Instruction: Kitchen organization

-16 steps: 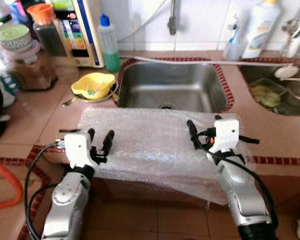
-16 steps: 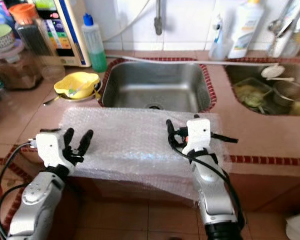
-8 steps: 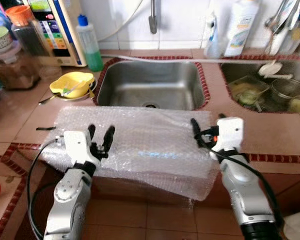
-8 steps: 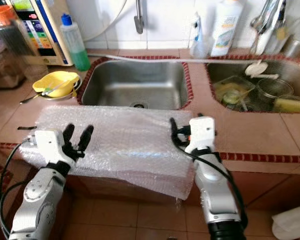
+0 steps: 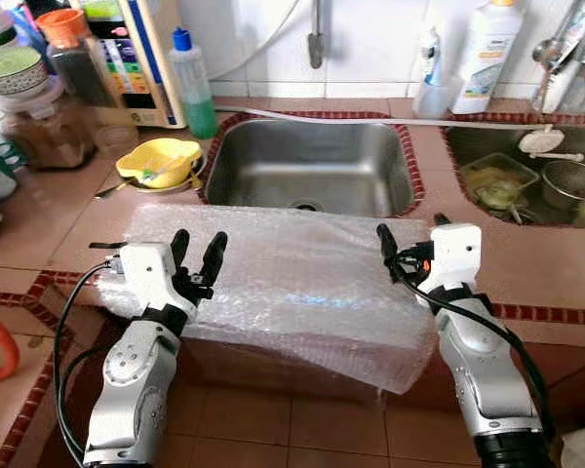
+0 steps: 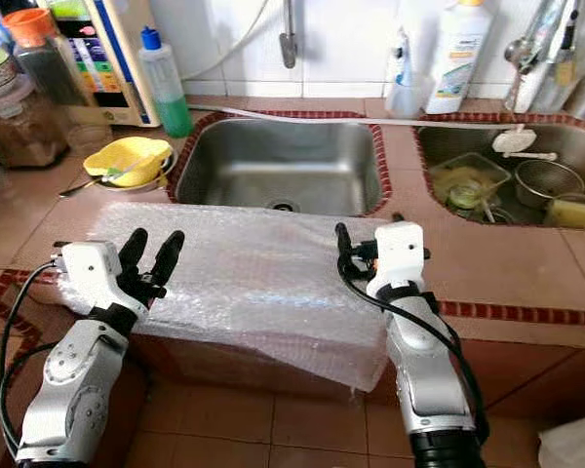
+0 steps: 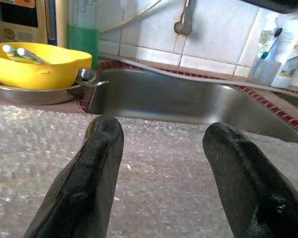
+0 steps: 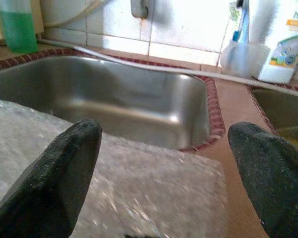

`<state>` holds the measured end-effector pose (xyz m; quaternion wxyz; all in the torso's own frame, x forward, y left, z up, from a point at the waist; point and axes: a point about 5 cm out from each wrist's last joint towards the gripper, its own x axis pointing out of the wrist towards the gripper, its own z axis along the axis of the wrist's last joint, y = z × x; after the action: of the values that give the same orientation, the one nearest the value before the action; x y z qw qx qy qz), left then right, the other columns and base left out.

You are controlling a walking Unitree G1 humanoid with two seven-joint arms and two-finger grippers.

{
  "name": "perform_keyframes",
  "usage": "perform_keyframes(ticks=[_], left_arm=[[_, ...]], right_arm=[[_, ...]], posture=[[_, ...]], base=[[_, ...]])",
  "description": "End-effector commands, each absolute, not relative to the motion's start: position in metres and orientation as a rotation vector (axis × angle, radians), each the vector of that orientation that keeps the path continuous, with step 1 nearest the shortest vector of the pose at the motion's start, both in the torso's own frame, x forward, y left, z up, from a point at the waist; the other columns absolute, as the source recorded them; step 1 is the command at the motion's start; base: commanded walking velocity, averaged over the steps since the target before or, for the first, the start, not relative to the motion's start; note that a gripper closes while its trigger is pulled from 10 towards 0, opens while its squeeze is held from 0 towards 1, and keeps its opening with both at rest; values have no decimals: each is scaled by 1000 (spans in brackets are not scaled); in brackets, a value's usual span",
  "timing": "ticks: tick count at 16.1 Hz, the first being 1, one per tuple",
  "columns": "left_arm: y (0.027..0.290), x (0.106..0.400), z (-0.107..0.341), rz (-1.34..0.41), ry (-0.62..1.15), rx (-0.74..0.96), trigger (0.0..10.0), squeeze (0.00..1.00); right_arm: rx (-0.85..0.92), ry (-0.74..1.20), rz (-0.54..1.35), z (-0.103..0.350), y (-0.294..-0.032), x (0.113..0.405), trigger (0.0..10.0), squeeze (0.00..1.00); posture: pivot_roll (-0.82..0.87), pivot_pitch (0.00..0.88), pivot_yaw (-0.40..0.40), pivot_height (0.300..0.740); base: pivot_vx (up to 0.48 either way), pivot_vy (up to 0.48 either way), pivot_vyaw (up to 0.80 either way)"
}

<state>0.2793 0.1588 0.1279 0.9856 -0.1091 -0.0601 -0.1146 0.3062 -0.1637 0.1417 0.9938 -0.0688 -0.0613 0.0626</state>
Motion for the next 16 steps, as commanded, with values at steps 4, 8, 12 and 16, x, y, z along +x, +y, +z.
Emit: perform_keyframes(ticks=[4,8,12,16], left_arm=[[159,277,128,-244,-120,-230,10000,0],[158,276,127,-251,-120,-225,10000,0],[158,275,126,-253,-118,-224,10000,0],[159,275,125,-255,-112,-220,10000,0]], right_arm=[[-142,-155,130,150,-162,307,10000,0],[-142,-156,133,151,-161,307,10000,0],[-143,-156,136,151,-161,306,10000,0],[-144,-152,141,149,-159,305,10000,0]], posture=[[-170,95,52,740],[-171,99,52,740],[-171,102,51,740],[-170,104,56,740]], base=[[0,0,0],[218,0,0],[319,0,0],[334,0,0]])
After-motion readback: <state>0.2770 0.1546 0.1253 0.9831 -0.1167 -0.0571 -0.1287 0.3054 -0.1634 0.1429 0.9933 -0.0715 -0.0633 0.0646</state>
